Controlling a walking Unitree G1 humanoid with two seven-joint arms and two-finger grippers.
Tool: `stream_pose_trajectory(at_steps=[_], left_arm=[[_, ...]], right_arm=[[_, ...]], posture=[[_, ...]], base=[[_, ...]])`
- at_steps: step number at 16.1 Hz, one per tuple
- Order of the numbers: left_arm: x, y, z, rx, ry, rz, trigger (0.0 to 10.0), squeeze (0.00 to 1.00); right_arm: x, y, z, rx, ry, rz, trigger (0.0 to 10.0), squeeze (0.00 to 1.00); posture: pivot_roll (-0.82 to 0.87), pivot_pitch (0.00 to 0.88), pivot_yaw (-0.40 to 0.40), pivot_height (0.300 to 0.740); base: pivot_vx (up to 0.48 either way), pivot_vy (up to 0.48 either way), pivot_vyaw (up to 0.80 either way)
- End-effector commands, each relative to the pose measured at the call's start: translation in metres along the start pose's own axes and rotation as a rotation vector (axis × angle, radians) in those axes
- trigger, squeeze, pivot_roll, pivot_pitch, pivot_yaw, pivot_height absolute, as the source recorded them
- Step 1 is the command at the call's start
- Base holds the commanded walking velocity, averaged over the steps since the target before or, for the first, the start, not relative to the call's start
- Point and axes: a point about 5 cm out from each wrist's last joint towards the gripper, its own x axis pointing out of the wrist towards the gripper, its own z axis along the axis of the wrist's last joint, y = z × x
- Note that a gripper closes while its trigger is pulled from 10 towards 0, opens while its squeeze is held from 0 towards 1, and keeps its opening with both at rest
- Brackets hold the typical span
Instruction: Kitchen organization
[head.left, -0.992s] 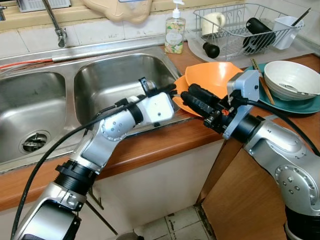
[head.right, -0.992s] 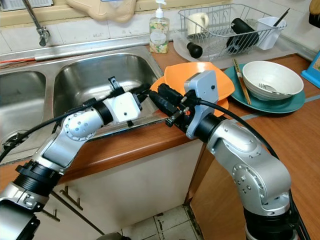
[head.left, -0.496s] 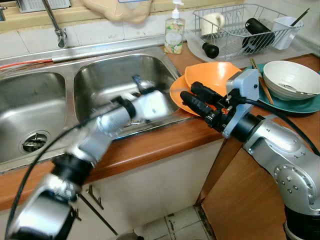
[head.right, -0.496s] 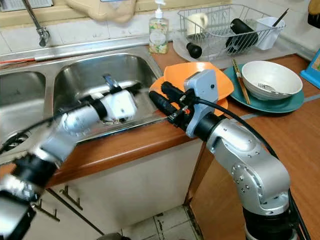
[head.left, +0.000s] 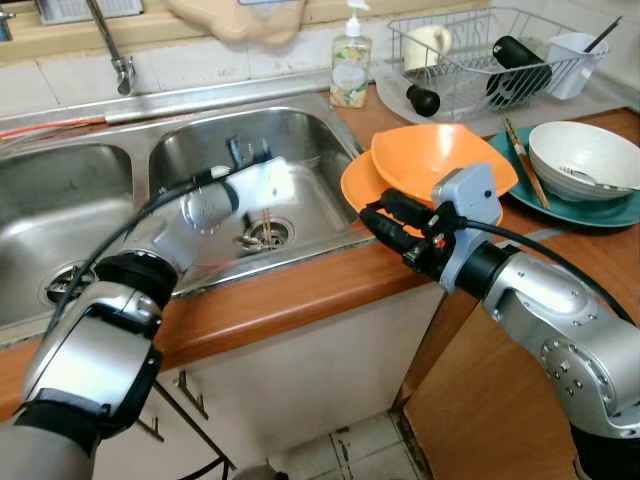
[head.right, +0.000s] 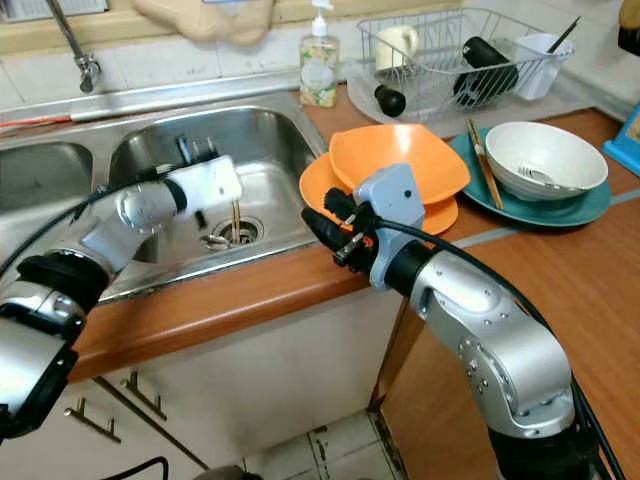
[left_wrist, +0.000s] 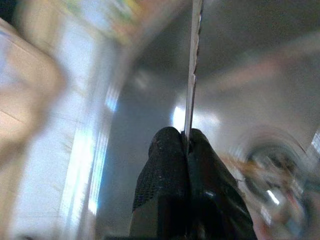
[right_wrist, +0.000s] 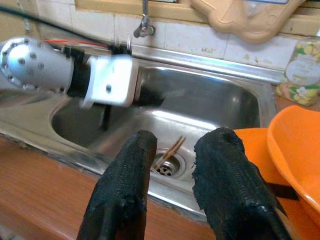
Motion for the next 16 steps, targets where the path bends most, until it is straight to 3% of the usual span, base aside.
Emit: stream_pose_trajectory(at_steps=[1,2,3,4,5,9,13,14,15,16], left_arm=[[0.0,-0.003,-0.008,0.01,0.06,-0.038,10.0,0.0],[0.001,-0.006,-0.011,0.008,0.081,-0.053,10.0,0.0],[0.002,-0.014,-0.016,-0.014,0.106,-0.103,10.0,0.07],[0.002,-0.018,-0.019,-0.02,0.121,-0.122,10.0,0.9],[0.001,-0.02,-0.021,-0.027,0.128,-0.131,10.0,1.0],[0.001,-0.022,-0.024,-0.054,0.141,-0.131,10.0,1.0],[0.002,-0.019,-0.021,-0.089,0.106,-0.089,10.0,1.0],[0.002,-0.014,-0.018,-0.127,0.073,-0.047,10.0,0.87],[0.001,-0.01,-0.014,-0.185,0.022,0.003,10.0,0.0],[0.0,-0.007,-0.01,-0.26,-0.047,0.044,10.0,0.0]], right_arm=[[-0.001,0.004,0.0,-0.017,0.009,0.01,10.0,0.0],[-0.001,0.005,-0.001,-0.018,0.014,0.012,10.0,0.0],[-0.001,0.007,-0.002,-0.021,0.018,0.017,10.0,0.0],[-0.002,0.008,-0.003,-0.024,0.022,0.019,10.0,0.0],[-0.002,0.008,-0.003,-0.028,0.025,0.02,10.0,0.0],[-0.001,0.006,-0.003,-0.032,0.028,0.005,10.0,0.0],[0.0,-0.01,0.001,-0.019,0.011,-0.11,10.0,0.0],[0.0,-0.017,0.002,0.002,0.001,-0.171,10.0,0.0],[-0.002,-0.026,0.003,0.028,-0.006,-0.236,10.0,1.0],[-0.004,-0.035,0.002,0.066,-0.005,-0.306,10.0,1.0]], posture=[[-0.22,0.0,0.063,0.74],[-0.22,0.0,0.065,0.74],[-0.22,0.0,0.068,0.74],[-0.23,0.0,0.07,0.74],[-0.23,0.0,0.069,0.74],[-0.23,0.0,0.056,0.74],[-0.22,0.0,0.05,0.74],[-0.22,0.0,0.05,0.74],[-0.21,0.0,0.048,0.74],[-0.21,0.0,0.045,0.74]], base=[[0.0,0.0,0.0],[0.0,0.0,0.0],[0.0,0.0,0.0],[0.0,0.0,0.0],[0.0,0.0,0.0],[0.0,0.0,0.0],[0.0,0.0,0.0],[0.0,0.0,0.0],[0.0,0.0,0.0],[0.0,0.0,0.0]])
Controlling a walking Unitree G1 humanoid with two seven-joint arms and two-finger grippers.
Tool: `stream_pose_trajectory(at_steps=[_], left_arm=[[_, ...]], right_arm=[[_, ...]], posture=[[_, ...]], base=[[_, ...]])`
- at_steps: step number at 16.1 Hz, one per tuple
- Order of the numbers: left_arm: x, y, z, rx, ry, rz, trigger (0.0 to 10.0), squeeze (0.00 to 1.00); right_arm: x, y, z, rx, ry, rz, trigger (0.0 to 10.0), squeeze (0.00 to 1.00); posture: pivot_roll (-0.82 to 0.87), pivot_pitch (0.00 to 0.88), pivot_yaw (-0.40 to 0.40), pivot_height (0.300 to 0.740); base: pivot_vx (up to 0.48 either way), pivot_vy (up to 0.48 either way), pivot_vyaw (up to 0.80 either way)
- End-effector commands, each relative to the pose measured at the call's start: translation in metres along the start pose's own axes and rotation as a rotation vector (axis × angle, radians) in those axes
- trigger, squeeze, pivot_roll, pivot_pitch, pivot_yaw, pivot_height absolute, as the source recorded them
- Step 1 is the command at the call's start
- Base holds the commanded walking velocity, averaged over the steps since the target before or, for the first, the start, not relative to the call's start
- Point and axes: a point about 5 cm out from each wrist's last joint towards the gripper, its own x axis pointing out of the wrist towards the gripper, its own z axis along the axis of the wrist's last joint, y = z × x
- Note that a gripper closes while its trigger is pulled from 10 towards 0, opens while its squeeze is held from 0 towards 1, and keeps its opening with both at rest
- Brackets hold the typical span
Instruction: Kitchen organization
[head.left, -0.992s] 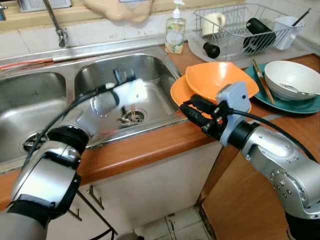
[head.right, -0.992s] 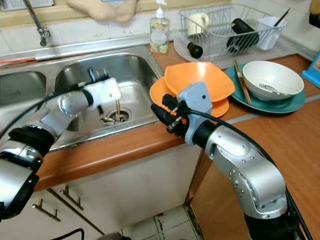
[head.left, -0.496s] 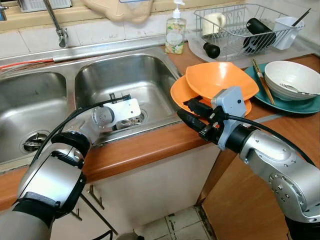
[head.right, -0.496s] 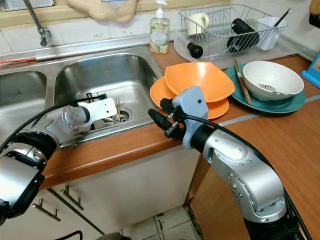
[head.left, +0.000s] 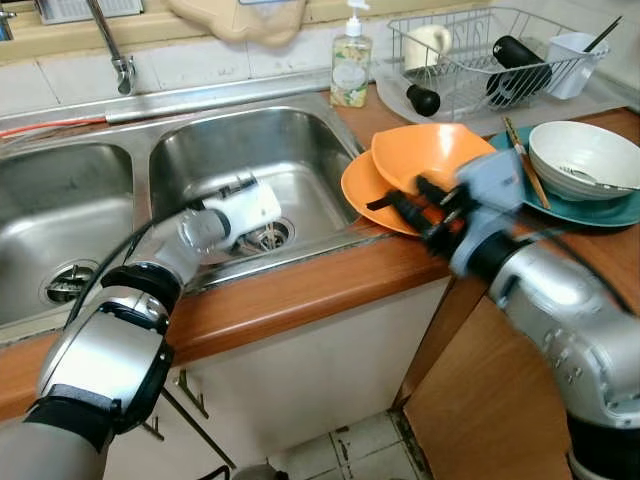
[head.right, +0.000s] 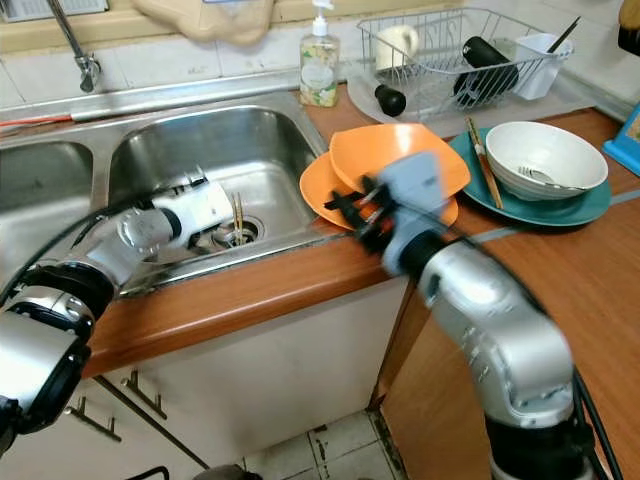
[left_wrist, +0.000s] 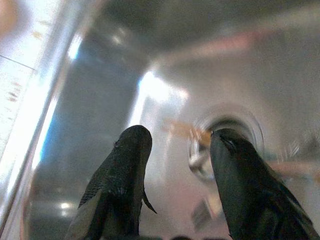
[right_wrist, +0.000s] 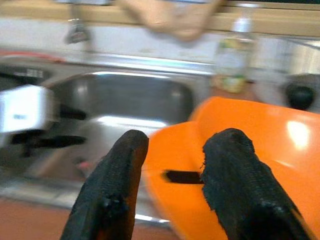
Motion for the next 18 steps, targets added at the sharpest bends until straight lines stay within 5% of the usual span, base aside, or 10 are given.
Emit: stream_pose_trajectory(at_steps=[1,6,8,9,10,11,13,14,15,18], left_arm=[[-0.001,0.007,0.01,-0.076,-0.093,0.05,10.0,0.0],[-0.019,0.004,0.019,-0.294,-0.367,0.053,10.0,0.0],[-0.03,-0.01,0.021,-0.338,-0.448,-0.004,10.0,0.0],[-0.036,-0.018,0.02,-0.355,-0.467,-0.031,10.0,0.0],[-0.042,-0.026,0.019,-0.374,-0.482,-0.07,10.0,0.1],[-0.047,-0.033,0.02,-0.393,-0.495,-0.102,10.0,1.0],[-0.058,-0.041,0.021,-0.412,-0.5,-0.141,10.0,1.0],[-0.061,-0.042,0.022,-0.42,-0.501,-0.139,10.0,0.81],[-0.067,-0.043,0.025,-0.435,-0.505,-0.134,10.0,0.0],[-0.076,-0.047,0.032,-0.464,-0.518,-0.138,10.0,0.0]], right_arm=[[0.0,-0.012,-0.001,0.021,0.018,-0.079,10.0,1.0],[-0.005,-0.052,0.0,0.13,0.051,-0.326,10.0,1.0],[-0.007,-0.067,-0.004,0.214,0.092,-0.422,10.0,0.11],[-0.007,-0.073,-0.006,0.263,0.114,-0.459,10.0,0.0],[-0.006,-0.078,-0.007,0.304,0.12,-0.476,10.0,0.0],[-0.004,-0.081,-0.007,0.346,0.128,-0.48,10.0,0.0],[-0.001,-0.084,-0.009,0.416,0.16,-0.489,10.0,0.0],[-0.001,-0.085,-0.011,0.43,0.176,-0.496,10.0,0.0],[0.001,-0.086,-0.014,0.465,0.199,-0.504,10.0,0.0],[0.009,-0.091,-0.021,0.601,0.191,-0.512,10.0,0.0]], posture=[[-0.21,0.0,0.042,0.74],[-0.19,0.0,0.019,0.74],[-0.19,0.0,0.012,0.74],[-0.19,0.0,0.01,0.74],[-0.19,0.0,0.01,0.74],[-0.19,0.0,0.008,0.74],[-0.18,0.0,0.004,0.74],[-0.18,0.0,0.003,0.74],[-0.18,0.0,0.001,0.74],[-0.17,0.0,0.0,0.74]], base=[[0.0,0.0,0.0],[0.0,0.0,0.0],[0.0,0.0,0.0],[0.0,0.0,0.0],[0.0,0.0,0.0],[0.0,0.0,0.0],[0.0,0.0,0.0],[0.0,0.0,0.0],[0.0,0.0,0.0],[0.0,0.0,0.0]])
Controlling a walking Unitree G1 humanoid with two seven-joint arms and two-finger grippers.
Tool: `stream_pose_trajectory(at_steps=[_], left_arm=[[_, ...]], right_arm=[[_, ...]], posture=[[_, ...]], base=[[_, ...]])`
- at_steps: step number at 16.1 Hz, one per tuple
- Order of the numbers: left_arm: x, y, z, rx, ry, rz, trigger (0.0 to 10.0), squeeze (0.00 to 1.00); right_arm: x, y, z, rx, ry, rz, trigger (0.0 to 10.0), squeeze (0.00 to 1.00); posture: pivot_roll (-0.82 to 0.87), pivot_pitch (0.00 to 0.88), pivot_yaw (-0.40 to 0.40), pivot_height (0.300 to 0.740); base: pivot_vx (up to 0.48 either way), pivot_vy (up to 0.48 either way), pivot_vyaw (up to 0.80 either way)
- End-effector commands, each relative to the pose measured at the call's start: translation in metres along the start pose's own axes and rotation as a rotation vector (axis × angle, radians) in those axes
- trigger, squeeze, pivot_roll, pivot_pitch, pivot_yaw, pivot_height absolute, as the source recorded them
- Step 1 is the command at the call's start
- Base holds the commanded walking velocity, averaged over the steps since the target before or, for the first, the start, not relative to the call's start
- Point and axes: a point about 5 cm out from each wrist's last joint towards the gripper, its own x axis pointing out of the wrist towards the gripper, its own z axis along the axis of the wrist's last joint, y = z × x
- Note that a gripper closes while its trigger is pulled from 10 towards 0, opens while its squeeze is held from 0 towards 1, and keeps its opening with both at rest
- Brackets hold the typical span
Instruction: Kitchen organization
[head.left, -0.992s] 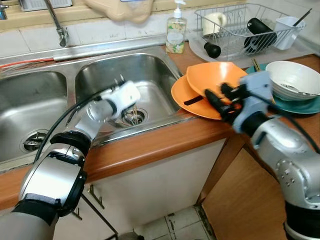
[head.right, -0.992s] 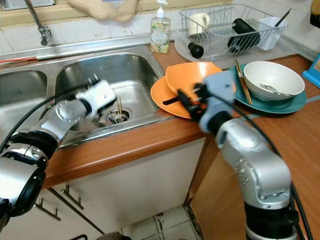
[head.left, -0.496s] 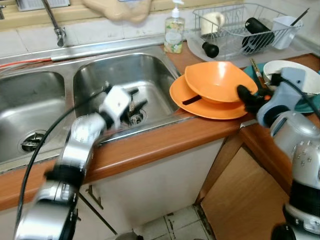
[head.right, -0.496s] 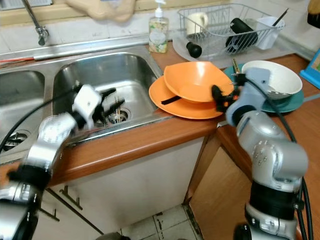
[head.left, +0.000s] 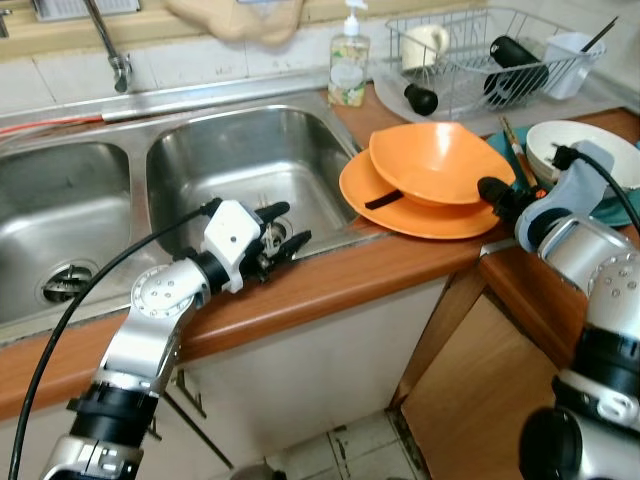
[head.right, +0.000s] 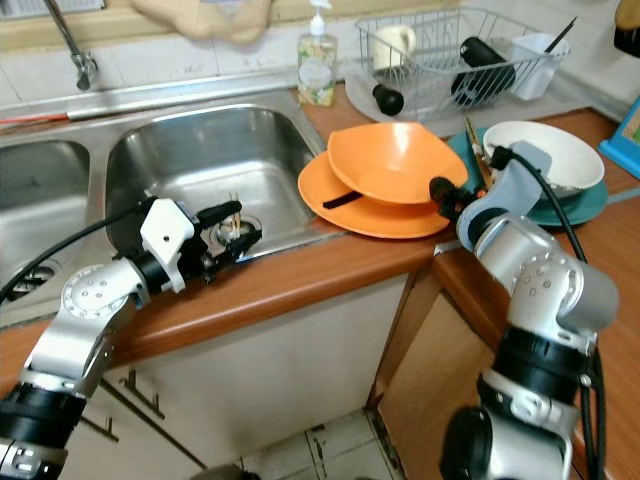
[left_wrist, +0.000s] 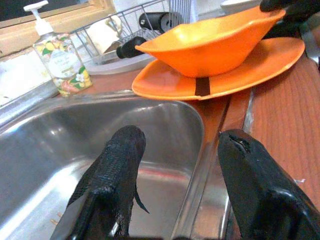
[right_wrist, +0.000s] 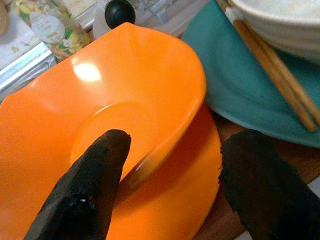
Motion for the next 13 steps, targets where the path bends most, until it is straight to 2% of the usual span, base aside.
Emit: stream_pose_trajectory(at_steps=[1,2,5,7,9,13], left_arm=[[-0.001,-0.001,0.005,-0.008,-0.006,0.0,10.0,0.0],[-0.001,-0.002,0.005,-0.012,0.002,0.001,10.0,0.0],[-0.004,-0.005,0.003,-0.014,0.03,-0.002,10.0,0.0],[-0.004,-0.007,0.004,-0.029,0.04,-0.001,10.0,0.0],[-0.002,-0.009,0.004,-0.037,0.048,-0.005,10.0,0.0],[0.0,-0.012,0.005,-0.036,0.058,-0.015,10.0,0.0]], right_arm=[[0.004,0.001,-0.001,0.063,0.009,0.018,2.2,0.0],[0.006,0.003,-0.001,0.087,0.017,0.034,0.0,0.0],[0.009,0.008,-0.003,0.125,0.044,0.074,0.0,0.0],[0.011,0.012,-0.007,0.182,0.072,0.111,0.0,0.0],[0.012,0.013,-0.01,0.252,0.094,0.137,0.0,0.0],[0.012,0.012,-0.017,0.307,0.128,0.161,0.0,0.0]], posture=[[-0.17,0.0,0.001,0.74],[-0.17,0.0,0.003,0.74],[-0.17,0.0,0.008,0.74],[-0.17,0.0,0.011,0.74],[-0.17,0.0,0.015,0.74],[-0.17,0.0,0.019,0.74]], base=[[0.0,0.0,0.0],[0.0,0.0,0.0],[0.0,0.0,0.0],[0.0,0.0,0.0],[0.0,0.0,0.0],[0.0,0.0,0.0]])
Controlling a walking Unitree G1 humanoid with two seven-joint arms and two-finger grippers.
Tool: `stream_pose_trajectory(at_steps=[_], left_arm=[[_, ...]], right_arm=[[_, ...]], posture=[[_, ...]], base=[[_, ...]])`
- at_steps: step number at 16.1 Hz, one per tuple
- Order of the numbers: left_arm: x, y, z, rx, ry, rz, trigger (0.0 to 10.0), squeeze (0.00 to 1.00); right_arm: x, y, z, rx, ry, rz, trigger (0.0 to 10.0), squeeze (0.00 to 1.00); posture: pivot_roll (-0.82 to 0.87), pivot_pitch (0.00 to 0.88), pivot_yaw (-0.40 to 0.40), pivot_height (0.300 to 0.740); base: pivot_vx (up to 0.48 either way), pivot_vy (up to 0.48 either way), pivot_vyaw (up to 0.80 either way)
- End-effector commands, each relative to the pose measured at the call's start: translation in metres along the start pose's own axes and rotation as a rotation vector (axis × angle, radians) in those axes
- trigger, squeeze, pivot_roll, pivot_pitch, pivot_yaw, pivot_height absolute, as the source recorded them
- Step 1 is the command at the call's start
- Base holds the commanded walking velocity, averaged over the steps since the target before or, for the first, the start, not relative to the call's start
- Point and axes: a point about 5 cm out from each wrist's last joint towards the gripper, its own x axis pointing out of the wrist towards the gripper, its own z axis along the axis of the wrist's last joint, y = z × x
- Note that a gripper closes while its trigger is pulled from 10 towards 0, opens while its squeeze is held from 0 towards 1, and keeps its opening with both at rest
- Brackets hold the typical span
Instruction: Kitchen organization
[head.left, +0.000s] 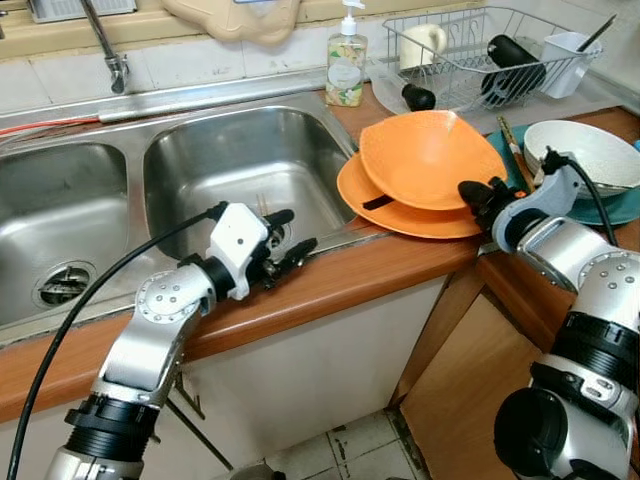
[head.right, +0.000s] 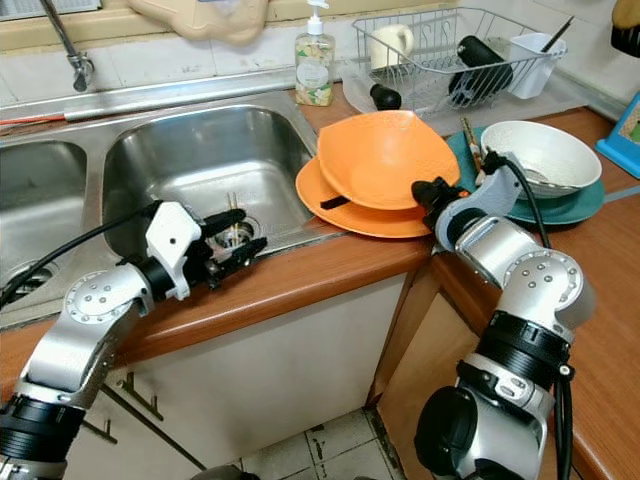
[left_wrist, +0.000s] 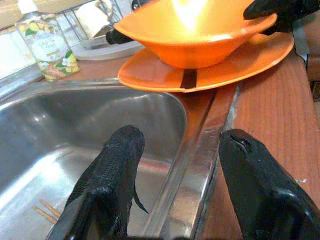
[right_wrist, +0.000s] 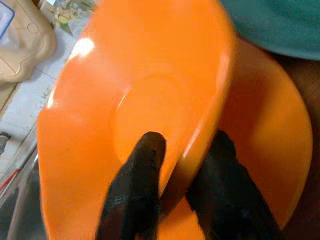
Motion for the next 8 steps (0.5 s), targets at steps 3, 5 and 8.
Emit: stream_pose_trajectory(at_steps=[3,5,8], left_arm=[[0.001,-0.001,0.004,0.016,-0.001,-0.003,10.0,0.0],[0.003,-0.001,0.005,0.016,-0.003,0.004,10.0,0.0],[0.006,0.002,0.009,0.017,-0.022,0.038,10.0,0.0]], right_arm=[[0.002,0.001,-0.004,0.03,0.016,0.01,0.0,0.0],[0.001,0.002,-0.002,0.042,-0.002,0.02,0.0,0.0],[0.0,0.008,0.009,0.056,-0.084,0.047,0.0,0.0]], posture=[[-0.17,0.0,0.022,0.74],[-0.17,0.0,0.021,0.74],[-0.17,0.0,0.022,0.74]], base=[[0.0,0.0,0.0],[0.0,0.0,0.0],[0.0,0.0,0.0]])
